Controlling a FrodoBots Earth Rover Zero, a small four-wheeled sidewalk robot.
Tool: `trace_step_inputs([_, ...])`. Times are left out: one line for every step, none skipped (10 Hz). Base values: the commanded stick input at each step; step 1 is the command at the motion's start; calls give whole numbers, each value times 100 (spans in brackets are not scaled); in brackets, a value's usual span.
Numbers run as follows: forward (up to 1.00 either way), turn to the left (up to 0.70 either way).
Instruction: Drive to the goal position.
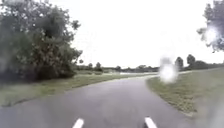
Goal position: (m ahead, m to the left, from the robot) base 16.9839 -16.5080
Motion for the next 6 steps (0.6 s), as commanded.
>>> trace_step_inputs([85,-20])
trace_step_inputs([85,-9])
trace_step_inputs([85,-3])
trace_step_inputs([85,-3])
trace_step_inputs([85,-3])
trace_step_inputs([85,-3])
